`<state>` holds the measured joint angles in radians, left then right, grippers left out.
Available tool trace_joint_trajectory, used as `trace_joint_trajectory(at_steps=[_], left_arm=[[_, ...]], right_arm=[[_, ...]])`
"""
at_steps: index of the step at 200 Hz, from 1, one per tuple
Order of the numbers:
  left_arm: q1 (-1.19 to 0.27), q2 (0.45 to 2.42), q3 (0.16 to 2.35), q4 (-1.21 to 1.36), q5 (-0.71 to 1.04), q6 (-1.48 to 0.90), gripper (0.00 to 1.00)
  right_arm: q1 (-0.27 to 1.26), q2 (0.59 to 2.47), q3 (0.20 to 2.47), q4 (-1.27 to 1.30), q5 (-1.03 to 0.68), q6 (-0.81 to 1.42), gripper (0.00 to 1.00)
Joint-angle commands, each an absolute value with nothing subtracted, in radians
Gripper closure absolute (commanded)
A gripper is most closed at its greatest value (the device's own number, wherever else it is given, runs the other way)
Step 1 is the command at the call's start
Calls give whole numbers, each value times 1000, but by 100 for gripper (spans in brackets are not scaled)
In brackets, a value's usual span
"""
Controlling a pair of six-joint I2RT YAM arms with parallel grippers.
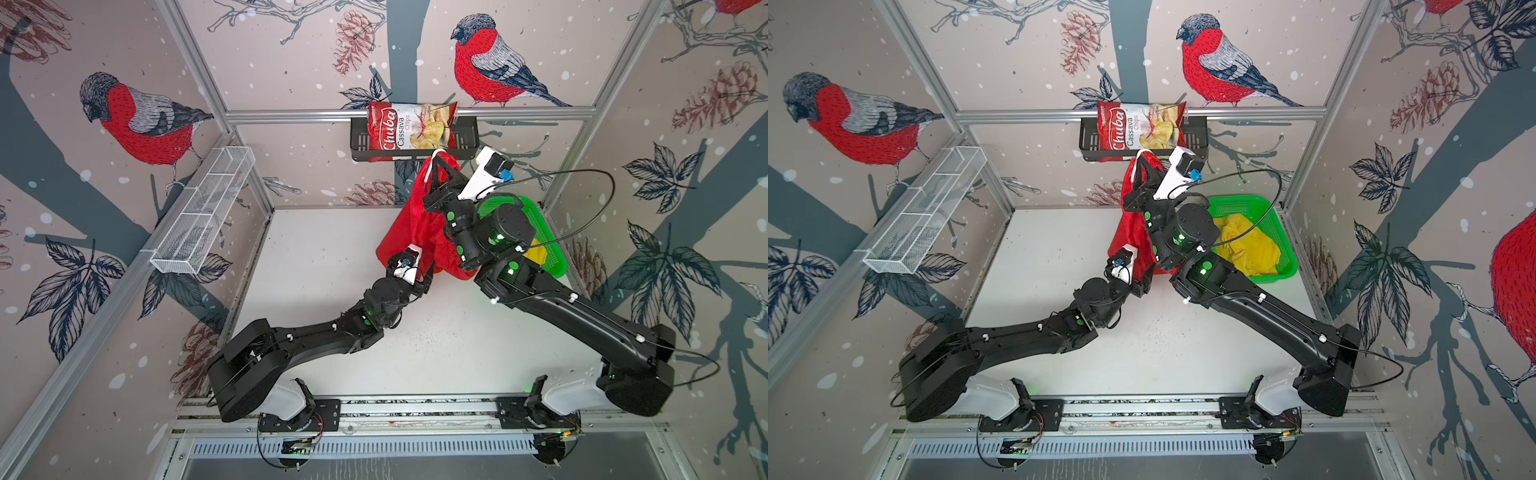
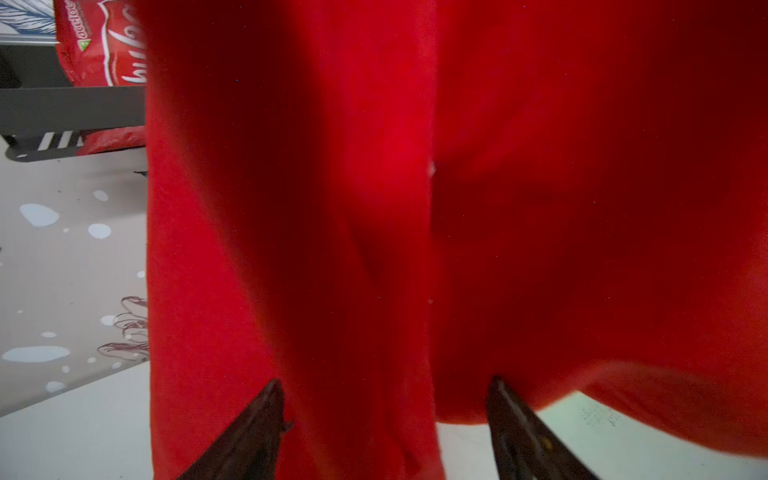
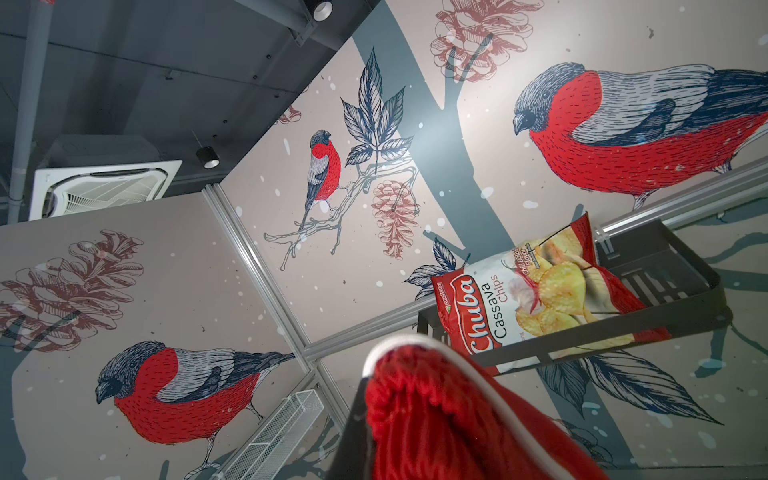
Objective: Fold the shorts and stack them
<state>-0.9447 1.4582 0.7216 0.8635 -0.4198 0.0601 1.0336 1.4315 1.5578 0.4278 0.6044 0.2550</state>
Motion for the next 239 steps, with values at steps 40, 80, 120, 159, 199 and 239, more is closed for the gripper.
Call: trace_joint_trajectory(at_steps=[40,80,120,159,199,239], left_arm=[[-939,1544,709,864,-591,3,29],[-930,1580,653,882,-609,-40,31],[-917,1630,640,923,-600,-63,30],[-917,1664,615,1041,-493,-48,27],[-919,1704,594,1187,-451,-20,26],[-935,1756,589,1347,-515,9,23]], right_arm=[[1043,1424,1586,486,621,209,100],[1044,1410,1585,485,620,204,100],[1050,1399,1583,483,624,201,100],[1059,1400,1590,489,626,197,100],[1064,1403,1597,486,624,201,100],[1067,1403,1600,484,629,201,100]])
